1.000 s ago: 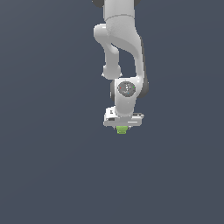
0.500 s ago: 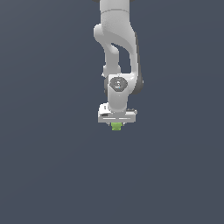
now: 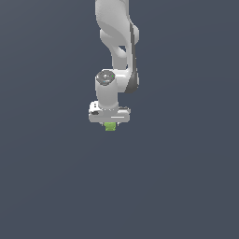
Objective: Pick up the object and move it to a goal position.
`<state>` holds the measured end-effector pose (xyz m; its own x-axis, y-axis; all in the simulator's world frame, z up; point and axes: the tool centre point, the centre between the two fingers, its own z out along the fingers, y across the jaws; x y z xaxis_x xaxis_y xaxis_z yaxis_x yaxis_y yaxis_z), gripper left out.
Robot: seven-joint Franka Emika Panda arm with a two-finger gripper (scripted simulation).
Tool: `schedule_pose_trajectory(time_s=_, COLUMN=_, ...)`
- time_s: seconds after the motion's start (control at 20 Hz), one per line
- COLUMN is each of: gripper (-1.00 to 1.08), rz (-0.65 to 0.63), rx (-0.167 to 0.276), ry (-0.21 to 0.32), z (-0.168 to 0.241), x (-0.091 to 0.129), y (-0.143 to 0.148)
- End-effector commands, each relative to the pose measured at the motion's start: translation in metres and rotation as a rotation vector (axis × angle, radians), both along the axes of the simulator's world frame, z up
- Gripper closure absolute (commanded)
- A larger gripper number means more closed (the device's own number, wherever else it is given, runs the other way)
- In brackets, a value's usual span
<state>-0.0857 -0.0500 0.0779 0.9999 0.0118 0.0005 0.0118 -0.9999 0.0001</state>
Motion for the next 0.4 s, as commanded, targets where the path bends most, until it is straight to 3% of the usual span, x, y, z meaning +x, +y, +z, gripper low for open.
schedule_pose_trajectory(time_s=0.0, gripper=1.08, rz=0.001, rx=0.0, ry=0.0, z=0.005, x=-0.007, y=-0.014)
schedule_pose_trajectory(time_s=0.35, gripper=1.08, rz=0.001, rx=0.0, ry=0.0, z=0.01, x=-0.013, y=-0.029)
